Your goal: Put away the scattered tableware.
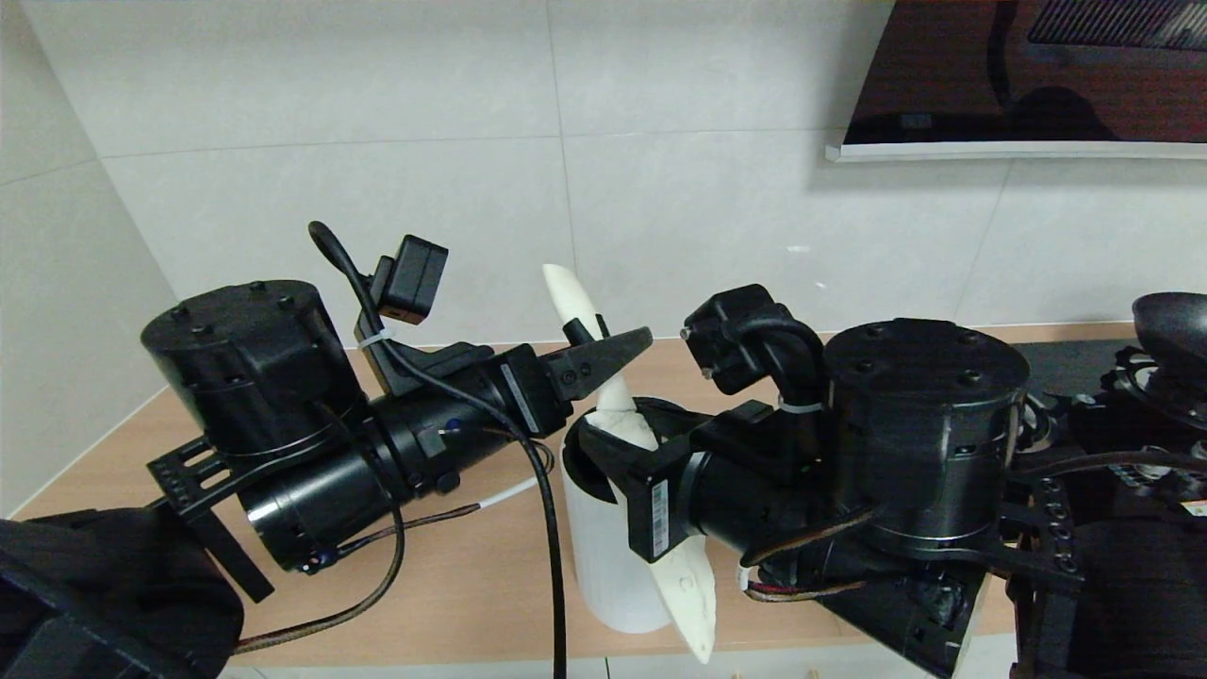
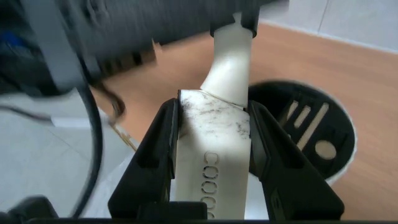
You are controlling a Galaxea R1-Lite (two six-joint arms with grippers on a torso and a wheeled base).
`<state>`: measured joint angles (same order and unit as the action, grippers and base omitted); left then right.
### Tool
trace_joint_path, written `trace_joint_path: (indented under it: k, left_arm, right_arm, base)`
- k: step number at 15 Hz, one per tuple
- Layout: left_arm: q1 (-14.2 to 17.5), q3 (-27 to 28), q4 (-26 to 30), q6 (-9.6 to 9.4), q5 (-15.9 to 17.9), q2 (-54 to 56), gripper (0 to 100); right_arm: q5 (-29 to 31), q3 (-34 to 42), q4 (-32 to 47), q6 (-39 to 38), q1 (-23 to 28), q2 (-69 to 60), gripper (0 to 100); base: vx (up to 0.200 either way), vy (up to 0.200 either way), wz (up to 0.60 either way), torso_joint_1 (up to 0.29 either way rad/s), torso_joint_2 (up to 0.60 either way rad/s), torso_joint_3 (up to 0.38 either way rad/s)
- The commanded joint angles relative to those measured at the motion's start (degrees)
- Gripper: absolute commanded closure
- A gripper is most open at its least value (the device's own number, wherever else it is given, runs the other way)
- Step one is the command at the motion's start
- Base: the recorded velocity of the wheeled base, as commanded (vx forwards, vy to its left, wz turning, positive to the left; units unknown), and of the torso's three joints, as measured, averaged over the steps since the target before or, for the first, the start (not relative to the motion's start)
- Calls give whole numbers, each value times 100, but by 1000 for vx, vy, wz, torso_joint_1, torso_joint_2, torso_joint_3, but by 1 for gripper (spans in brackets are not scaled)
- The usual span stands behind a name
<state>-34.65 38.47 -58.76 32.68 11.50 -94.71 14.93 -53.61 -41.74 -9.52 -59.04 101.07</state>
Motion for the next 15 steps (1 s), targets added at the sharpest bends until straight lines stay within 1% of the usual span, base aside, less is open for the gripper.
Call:
trace_joint_path:
  k: [1, 3, 4, 13, 15]
  left_arm:
    - [-7, -7, 5, 1, 11, -21, 0]
    - [-7, -7, -4, 1, 2, -39, 0]
    - [-7, -7, -13, 1, 2, -39, 100]
    - [-7, -7, -13, 1, 11, -30, 100]
    - [-7, -15, -22, -8, 11, -4, 100]
  right_arm:
    - [1, 18, -18, 3, -2, 0, 100]
    - [1, 35, -18, 3, -81, 9, 100]
    - [1, 44, -18, 3, -81, 18, 100]
    - [36, 70, -71, 3, -81, 27, 100]
    - [124, 62, -80, 3, -81, 35, 100]
  base:
    - [0, 0, 0, 0, 0, 0]
    - [0, 0, 0, 0, 0, 0]
    - [0, 0, 0, 0, 0, 0]
    - [0, 0, 0, 0, 0, 0]
    - [0, 0, 0, 0, 0, 0]
